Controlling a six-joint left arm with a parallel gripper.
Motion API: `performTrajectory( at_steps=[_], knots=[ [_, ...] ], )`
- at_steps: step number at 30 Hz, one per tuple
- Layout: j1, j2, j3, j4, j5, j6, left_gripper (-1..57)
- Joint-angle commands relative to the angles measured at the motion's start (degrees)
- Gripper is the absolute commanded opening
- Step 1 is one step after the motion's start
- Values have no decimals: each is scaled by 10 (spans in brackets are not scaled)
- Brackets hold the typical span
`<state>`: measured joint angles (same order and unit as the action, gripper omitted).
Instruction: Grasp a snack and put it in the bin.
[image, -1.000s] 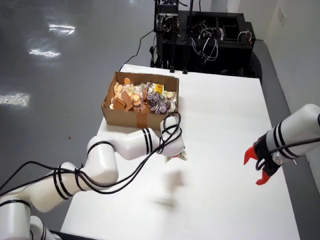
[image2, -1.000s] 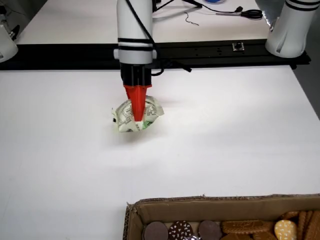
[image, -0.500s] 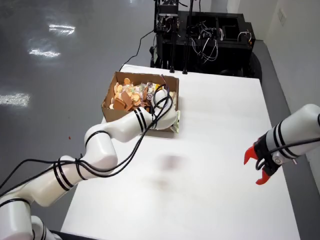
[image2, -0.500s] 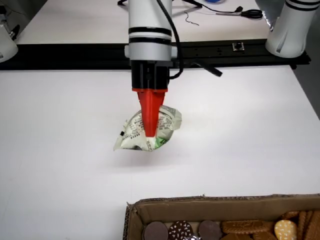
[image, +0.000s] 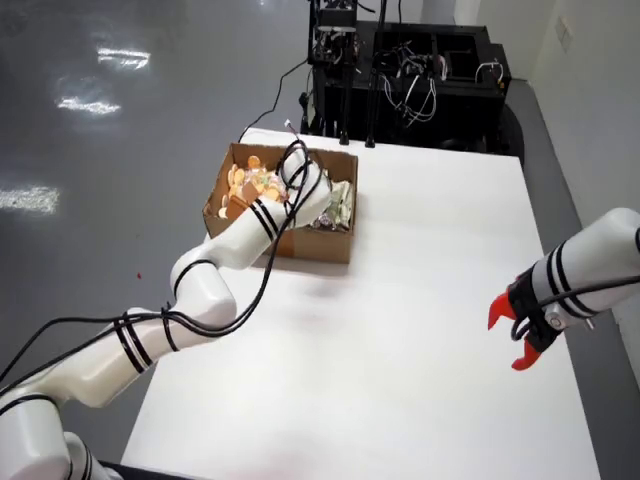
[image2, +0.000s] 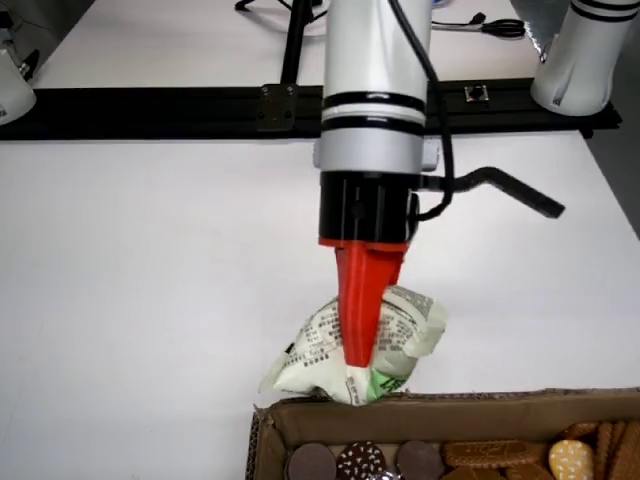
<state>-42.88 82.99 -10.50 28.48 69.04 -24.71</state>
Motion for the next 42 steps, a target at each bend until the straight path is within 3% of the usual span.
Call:
performTrajectory(
  at_steps=[1, 8, 17, 24, 32, 42],
  knots=[
    [9, 4, -8, -4, -32, 68, -4],
    [9, 7, -11, -8, -70, 182, 33],
    [32, 8, -15, -54, -83, 228, 314],
    [47, 8, -21, -63, -79, 214, 385],
    [33, 38, -81, -62, -47, 201, 330],
    [2, 57, -180, -53, 14, 185, 119]
  ],
)
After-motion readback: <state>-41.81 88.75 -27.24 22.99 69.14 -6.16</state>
